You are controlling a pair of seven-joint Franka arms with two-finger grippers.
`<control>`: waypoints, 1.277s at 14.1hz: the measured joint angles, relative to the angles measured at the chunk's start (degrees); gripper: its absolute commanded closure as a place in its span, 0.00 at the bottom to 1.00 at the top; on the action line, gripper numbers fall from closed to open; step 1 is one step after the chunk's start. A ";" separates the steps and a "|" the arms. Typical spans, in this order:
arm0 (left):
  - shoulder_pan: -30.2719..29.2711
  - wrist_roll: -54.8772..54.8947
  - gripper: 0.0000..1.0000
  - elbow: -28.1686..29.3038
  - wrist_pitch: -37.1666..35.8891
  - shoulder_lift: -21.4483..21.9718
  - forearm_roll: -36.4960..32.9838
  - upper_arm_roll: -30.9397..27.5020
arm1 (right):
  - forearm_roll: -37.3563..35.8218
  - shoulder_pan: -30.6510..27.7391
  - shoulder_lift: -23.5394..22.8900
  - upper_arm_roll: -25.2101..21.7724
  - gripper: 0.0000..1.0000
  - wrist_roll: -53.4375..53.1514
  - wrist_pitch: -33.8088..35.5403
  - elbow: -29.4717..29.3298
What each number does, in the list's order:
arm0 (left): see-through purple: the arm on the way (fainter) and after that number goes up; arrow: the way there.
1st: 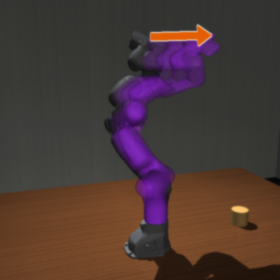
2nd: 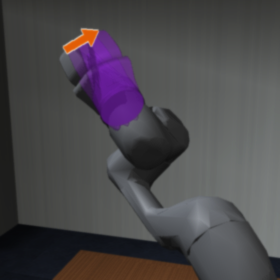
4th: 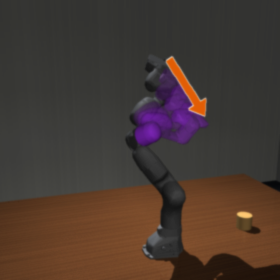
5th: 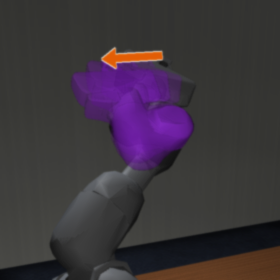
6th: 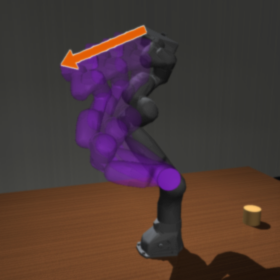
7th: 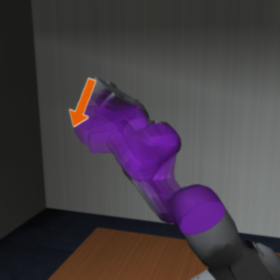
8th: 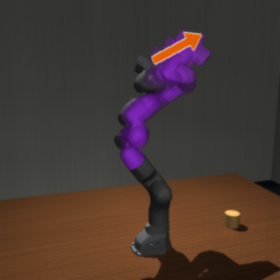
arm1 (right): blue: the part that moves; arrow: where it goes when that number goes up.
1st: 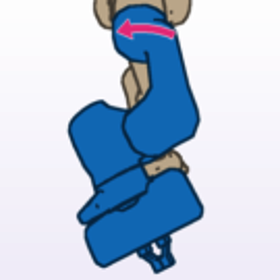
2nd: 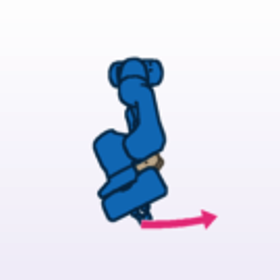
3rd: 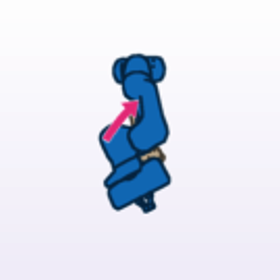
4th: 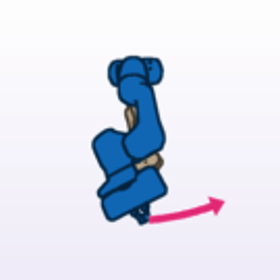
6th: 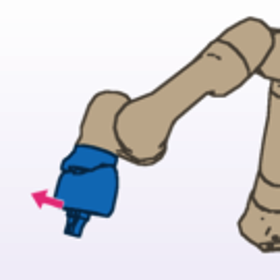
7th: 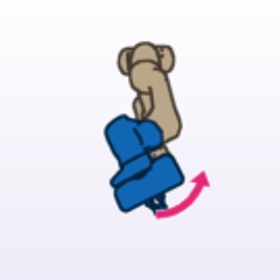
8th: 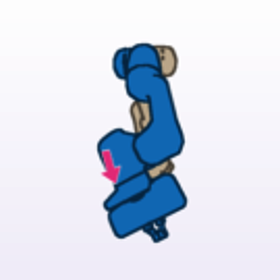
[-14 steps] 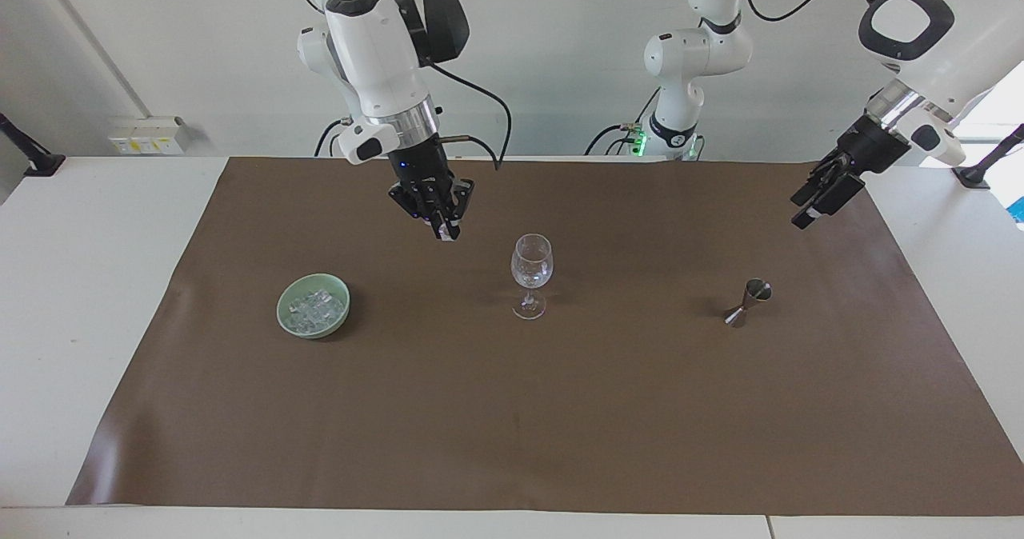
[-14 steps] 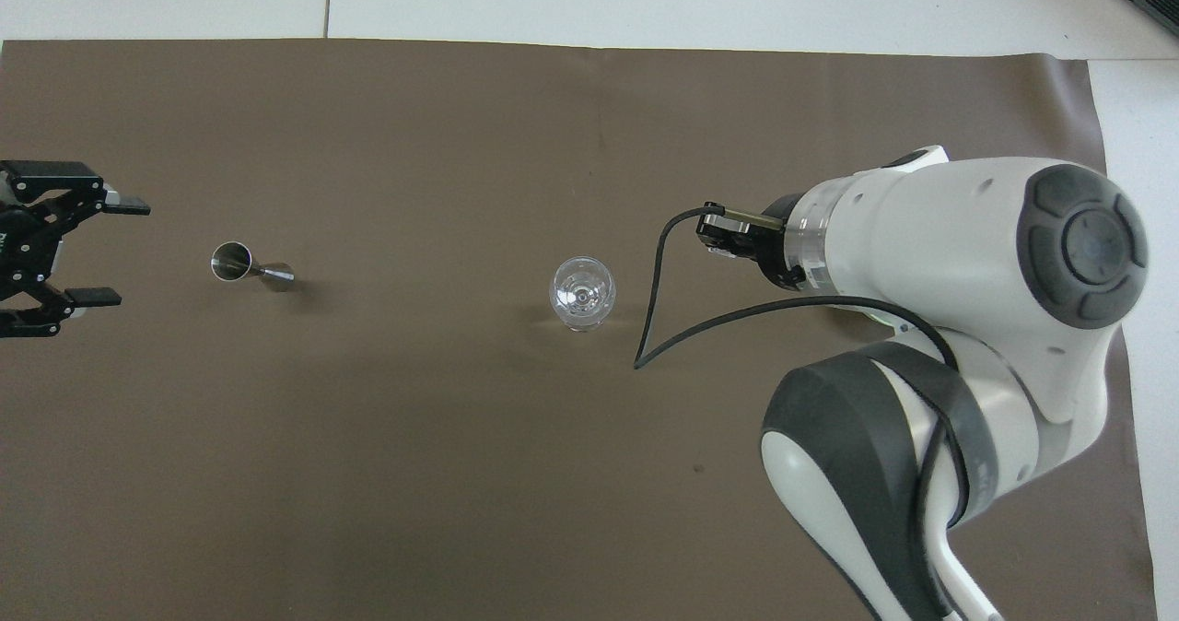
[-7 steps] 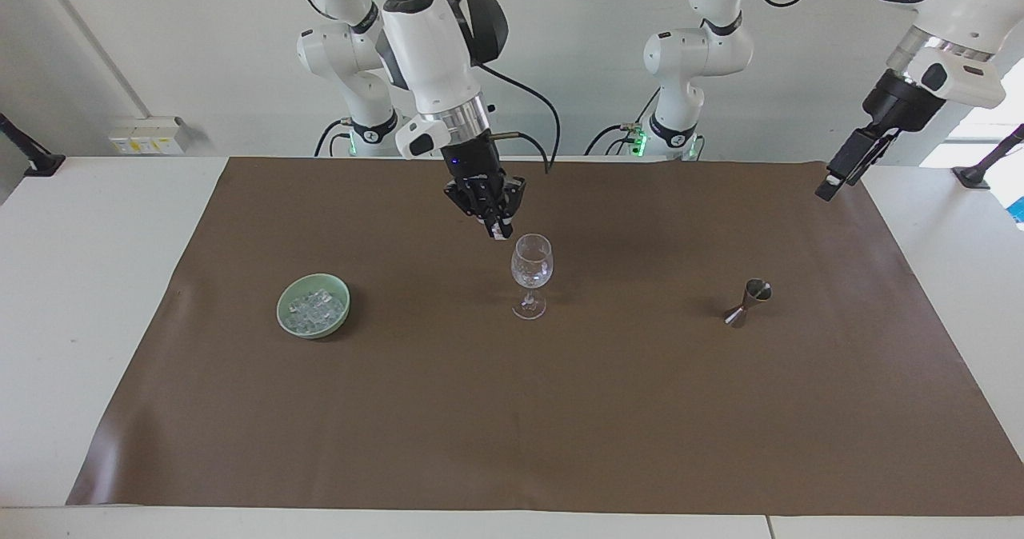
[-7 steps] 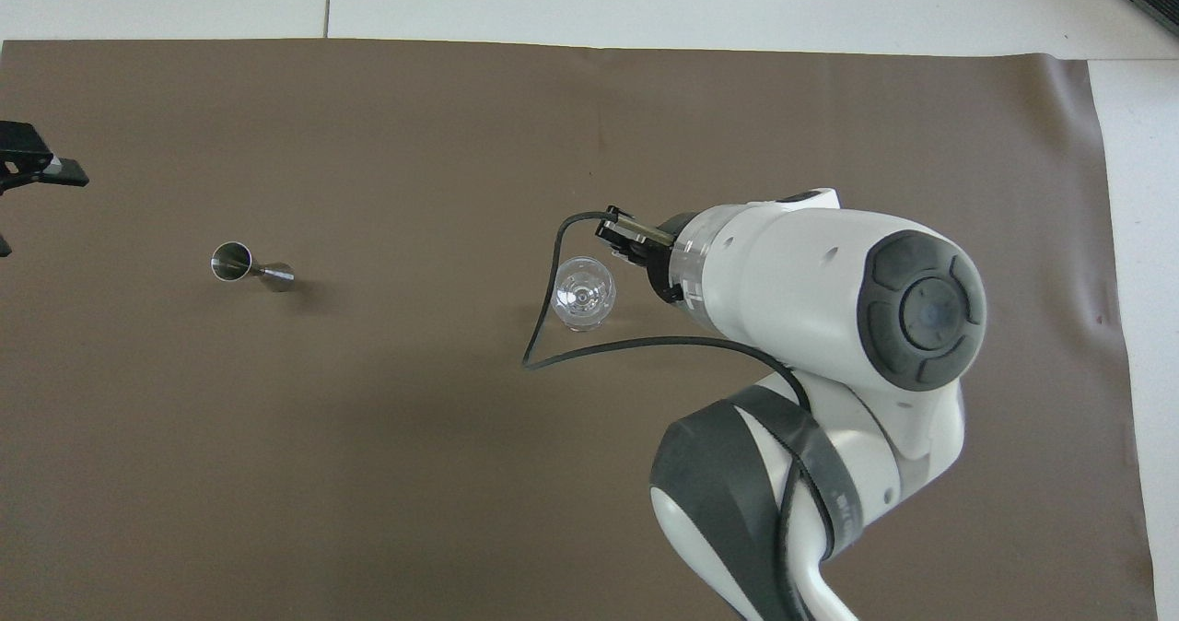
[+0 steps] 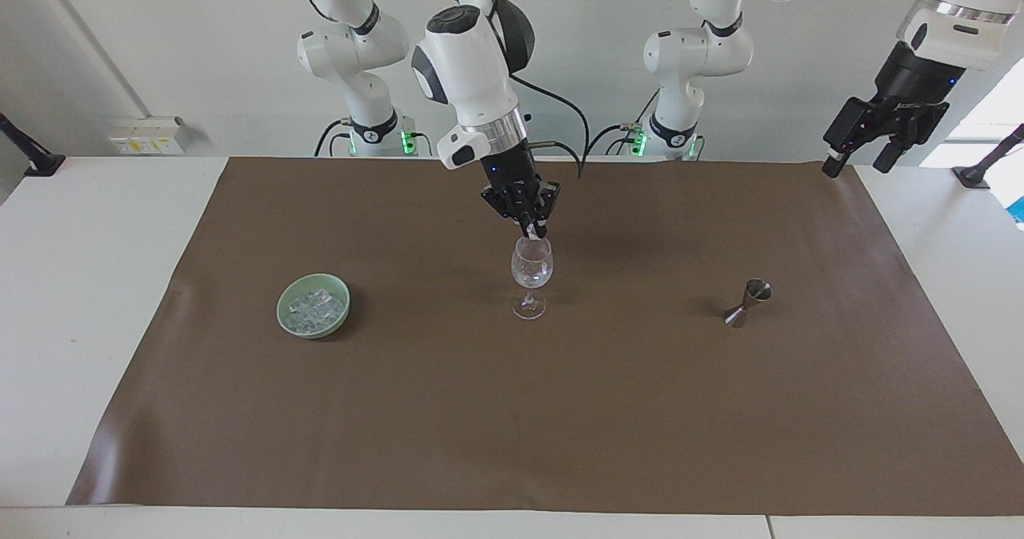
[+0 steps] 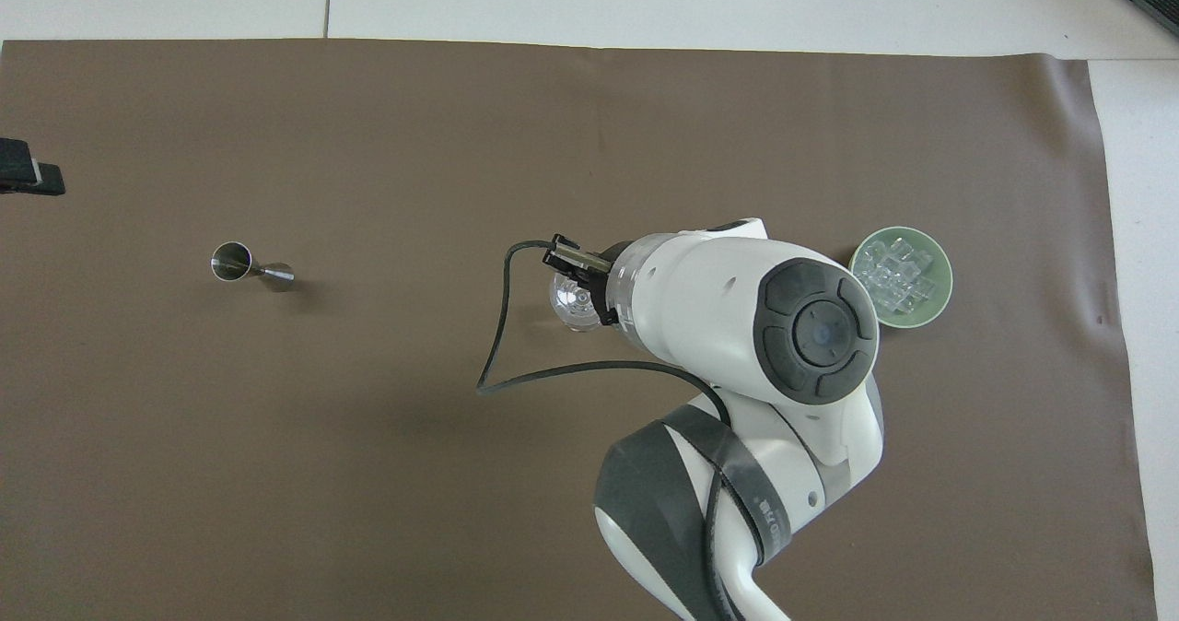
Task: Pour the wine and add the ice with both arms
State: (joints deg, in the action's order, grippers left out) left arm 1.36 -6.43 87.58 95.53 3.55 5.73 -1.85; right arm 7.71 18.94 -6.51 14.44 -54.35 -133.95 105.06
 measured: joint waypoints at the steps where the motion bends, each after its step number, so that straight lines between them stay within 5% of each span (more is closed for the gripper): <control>1: 0.01 1.92 0.00 0.01 -1.42 -0.09 -0.96 0.02 | 0.00 0.00 -0.17 -0.03 1.00 0.00 -0.19 0.06; 13: 0.07 10.93 0.00 -0.10 -12.07 -1.04 -4.41 -0.01 | -0.03 -0.04 -2.10 -0.41 0.99 0.00 -5.75 1.00; 16: 0.70 10.93 0.00 0.45 -12.66 -0.99 -4.41 0.10 | -0.03 -0.04 -2.30 -0.40 0.83 0.00 -6.25 1.63; 18: 0.71 10.93 0.00 1.51 -13.08 -0.62 -4.41 0.06 | -0.03 -0.04 -2.49 -0.40 0.57 0.00 -6.51 1.70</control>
State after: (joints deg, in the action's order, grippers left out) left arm 2.07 4.49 89.09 82.45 2.93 1.32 -1.80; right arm 7.68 18.90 -9.00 14.04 -54.35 -140.47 106.75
